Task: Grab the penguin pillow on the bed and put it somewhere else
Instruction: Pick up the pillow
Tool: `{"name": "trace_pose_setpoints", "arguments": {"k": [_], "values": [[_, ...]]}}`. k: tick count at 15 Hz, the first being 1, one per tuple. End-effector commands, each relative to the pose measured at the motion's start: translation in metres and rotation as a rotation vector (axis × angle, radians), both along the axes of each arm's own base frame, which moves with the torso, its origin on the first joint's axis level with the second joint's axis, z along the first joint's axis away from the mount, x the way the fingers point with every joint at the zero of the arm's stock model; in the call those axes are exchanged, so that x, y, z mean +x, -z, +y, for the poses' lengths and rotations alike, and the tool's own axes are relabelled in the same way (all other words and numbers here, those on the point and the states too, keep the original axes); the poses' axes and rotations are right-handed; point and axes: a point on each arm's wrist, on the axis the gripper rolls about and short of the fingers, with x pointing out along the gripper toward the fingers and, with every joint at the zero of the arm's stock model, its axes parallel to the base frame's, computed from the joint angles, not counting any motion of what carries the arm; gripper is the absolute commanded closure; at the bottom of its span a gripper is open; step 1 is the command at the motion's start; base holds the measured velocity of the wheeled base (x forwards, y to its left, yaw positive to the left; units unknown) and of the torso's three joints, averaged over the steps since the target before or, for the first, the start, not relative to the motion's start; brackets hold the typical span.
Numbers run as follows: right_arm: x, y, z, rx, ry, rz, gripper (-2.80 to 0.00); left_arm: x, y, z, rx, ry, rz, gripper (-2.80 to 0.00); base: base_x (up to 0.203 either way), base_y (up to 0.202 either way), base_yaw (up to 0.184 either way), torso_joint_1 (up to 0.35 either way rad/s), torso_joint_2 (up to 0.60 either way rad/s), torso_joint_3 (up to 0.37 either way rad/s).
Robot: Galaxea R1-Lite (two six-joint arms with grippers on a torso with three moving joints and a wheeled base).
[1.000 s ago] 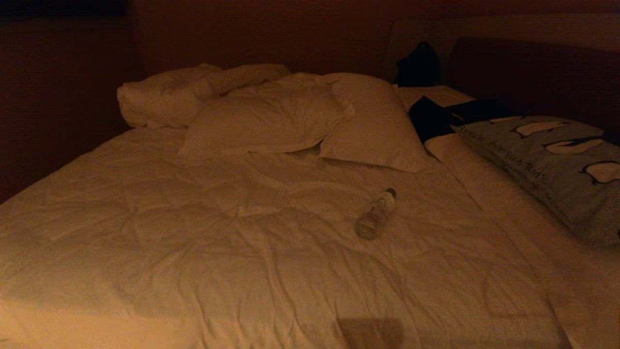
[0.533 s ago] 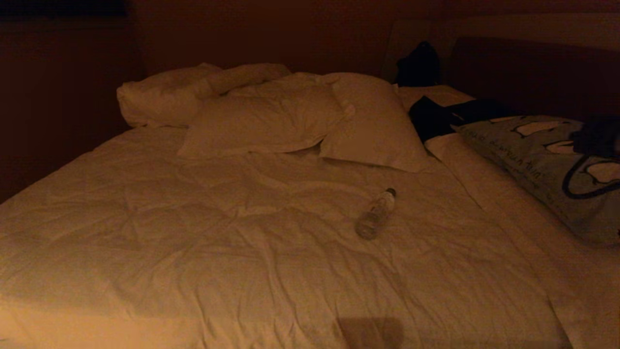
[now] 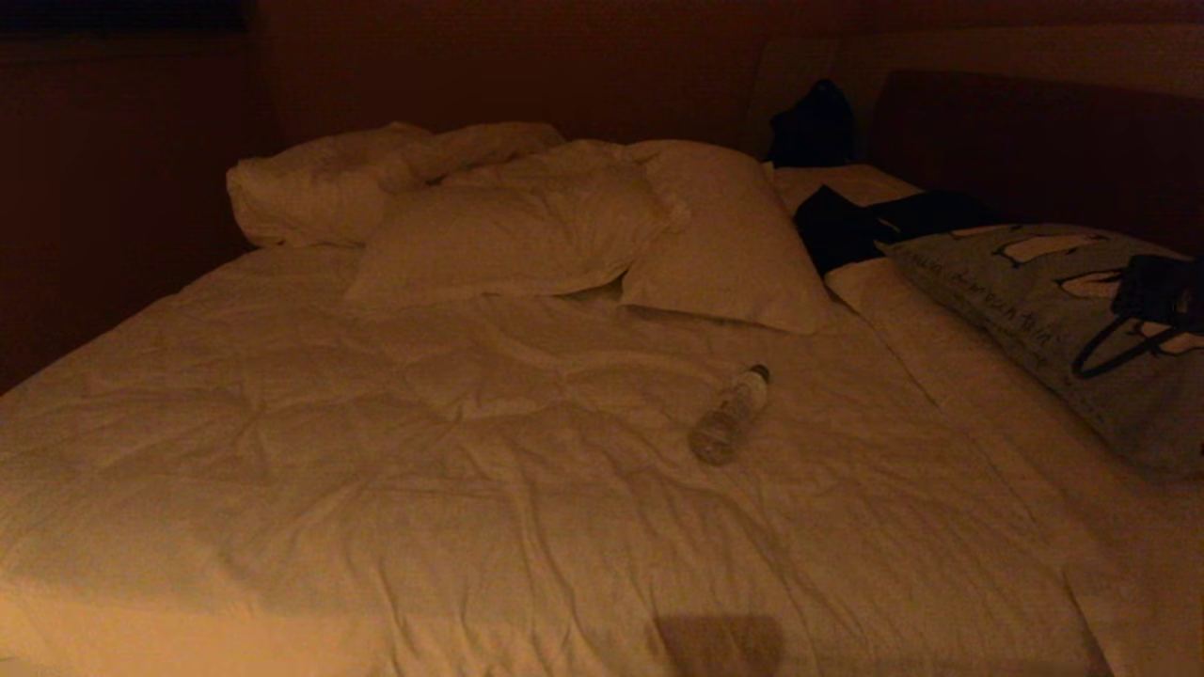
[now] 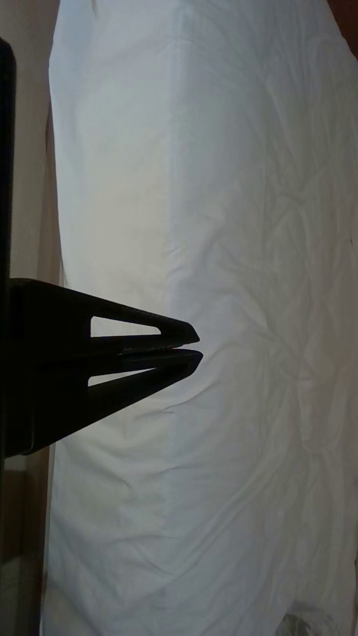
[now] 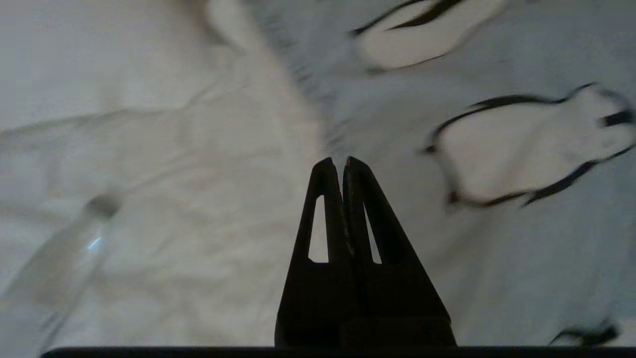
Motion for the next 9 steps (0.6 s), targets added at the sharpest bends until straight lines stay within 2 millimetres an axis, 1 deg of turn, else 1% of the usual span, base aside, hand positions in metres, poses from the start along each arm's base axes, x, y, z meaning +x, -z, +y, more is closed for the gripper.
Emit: {"name": "trace_pose_setpoints", "arguments": {"k": [1,5,7,9], "values": [[0.010,0.007,-0.018,-0.001,0.024,-0.019,0.00,0.000,0.000,0.000,0.000,-0.001,-0.001,0.00,0.000,0.000,0.000,0.000,0.00,0.000],[0.012,0.015,-0.053,0.026,0.029,-0.011,0.00,0.000,0.000,0.000,-0.001,-0.001,0.000,0.00,0.000,0.000,0.000,0.000,0.00,0.000],[0.016,0.025,-0.070,0.044,0.036,0.009,0.00,0.000,0.000,0.000,-0.001,0.000,0.000,0.00,0.000,0.000,0.000,0.000,0.00,0.000],[0.023,0.033,-0.081,0.054,0.044,0.025,0.00,0.000,0.000,0.000,0.000,-0.001,-0.001,0.00,0.000,0.000,0.000,0.000,0.00,0.000]]}}
